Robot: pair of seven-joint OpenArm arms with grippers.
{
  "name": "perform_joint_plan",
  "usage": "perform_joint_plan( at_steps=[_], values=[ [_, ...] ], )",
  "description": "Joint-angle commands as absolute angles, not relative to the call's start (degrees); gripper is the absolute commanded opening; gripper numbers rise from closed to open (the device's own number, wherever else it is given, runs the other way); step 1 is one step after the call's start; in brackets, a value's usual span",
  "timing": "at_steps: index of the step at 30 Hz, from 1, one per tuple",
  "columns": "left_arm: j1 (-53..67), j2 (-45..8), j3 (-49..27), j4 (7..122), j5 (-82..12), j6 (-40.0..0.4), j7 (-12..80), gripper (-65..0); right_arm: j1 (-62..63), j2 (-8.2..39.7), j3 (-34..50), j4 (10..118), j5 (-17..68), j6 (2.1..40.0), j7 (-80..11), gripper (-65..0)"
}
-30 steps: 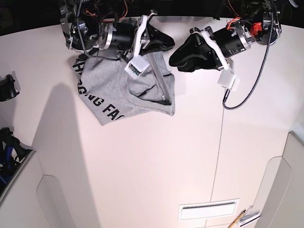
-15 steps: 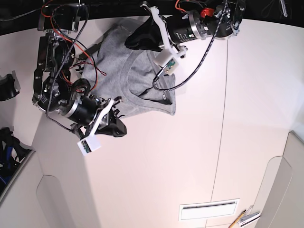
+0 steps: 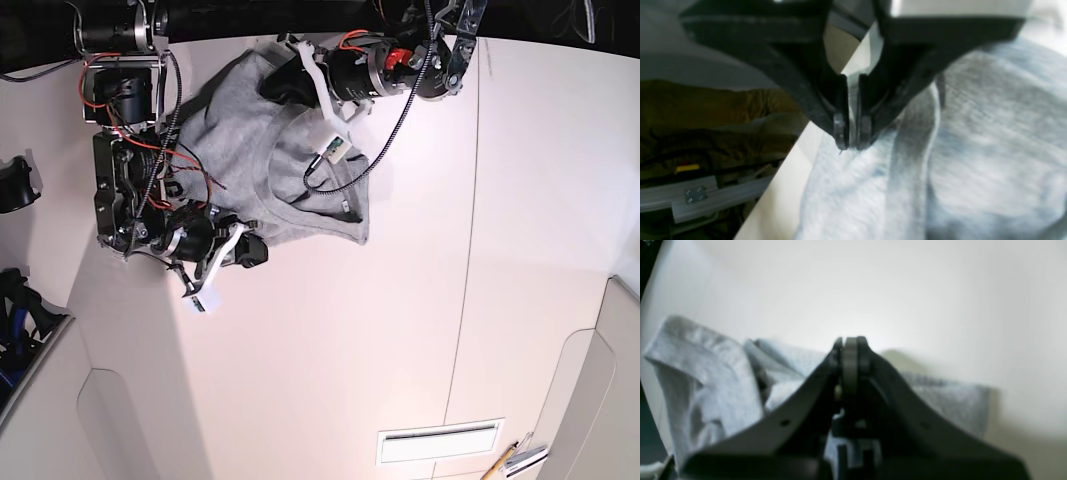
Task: Fold the T-shirt properly
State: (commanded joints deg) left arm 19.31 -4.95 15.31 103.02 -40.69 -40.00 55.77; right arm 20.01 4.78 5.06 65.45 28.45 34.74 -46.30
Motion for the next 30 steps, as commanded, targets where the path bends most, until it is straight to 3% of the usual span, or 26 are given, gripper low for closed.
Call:
perform_joint_plan(
  at_steps=[3, 9, 17, 30],
  values=[
    [19.2, -5.0, 12.1, 103.0, -38.2, -40.0, 55.9, -60.7, 19.4, 5.0, 5.1, 65.5, 29.0, 34.7, -47.5, -65.0],
    [16.7, -4.9, 5.6, 102.9, -38.5, -40.0, 55.9, -60.7, 17.4, 7.9, 5.1, 65.7, 38.0, 35.0, -52.6, -65.0],
    [7.6, -5.0, 5.2, 93.5, -36.3, -40.0, 55.9, -60.7, 11.0, 9.8, 5.3, 68.0, 42.4, 35.0, -54.5, -65.0],
    [-5.7, -5.0, 5.2, 85.4, -27.4, -40.0, 55.9, -60.7, -3.9, 9.6, 5.3, 85.7, 46.2, 34.9, -56.0, -65.0]
  ],
)
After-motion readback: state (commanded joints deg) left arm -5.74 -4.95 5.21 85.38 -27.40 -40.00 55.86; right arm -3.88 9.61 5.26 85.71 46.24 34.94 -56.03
